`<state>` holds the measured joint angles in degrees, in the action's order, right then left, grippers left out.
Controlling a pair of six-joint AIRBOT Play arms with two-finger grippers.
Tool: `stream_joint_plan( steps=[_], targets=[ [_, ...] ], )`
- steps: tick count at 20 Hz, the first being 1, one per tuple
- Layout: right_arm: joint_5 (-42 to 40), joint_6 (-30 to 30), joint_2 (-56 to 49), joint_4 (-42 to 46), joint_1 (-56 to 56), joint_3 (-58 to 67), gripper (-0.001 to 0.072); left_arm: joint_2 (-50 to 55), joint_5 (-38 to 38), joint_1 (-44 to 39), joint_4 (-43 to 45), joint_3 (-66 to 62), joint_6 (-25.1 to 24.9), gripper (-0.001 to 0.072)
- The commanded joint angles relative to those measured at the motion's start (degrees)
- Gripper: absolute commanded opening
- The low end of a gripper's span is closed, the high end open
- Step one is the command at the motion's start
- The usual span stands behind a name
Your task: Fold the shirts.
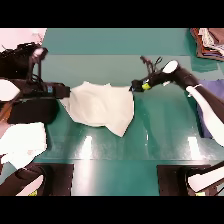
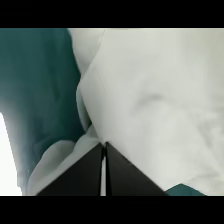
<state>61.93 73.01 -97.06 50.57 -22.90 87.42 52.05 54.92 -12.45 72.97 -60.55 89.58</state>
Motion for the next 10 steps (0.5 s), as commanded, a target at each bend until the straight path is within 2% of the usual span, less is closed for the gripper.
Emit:
stream_joint_plan(
  steps=[1,10],
  targets=[
    [0.46,-0.22,9.79,6.21,1.53,7.65,0.0016,-3.26,0.72,0.04,2.05,-10.16,-0.02,0.0021],
    [6.4,0.17,35.41,16.04,4.2,26.08,0.0016,-5.22,13.38,0.04,0.98,-48.48,-0.02,0.0021]
  ],
)
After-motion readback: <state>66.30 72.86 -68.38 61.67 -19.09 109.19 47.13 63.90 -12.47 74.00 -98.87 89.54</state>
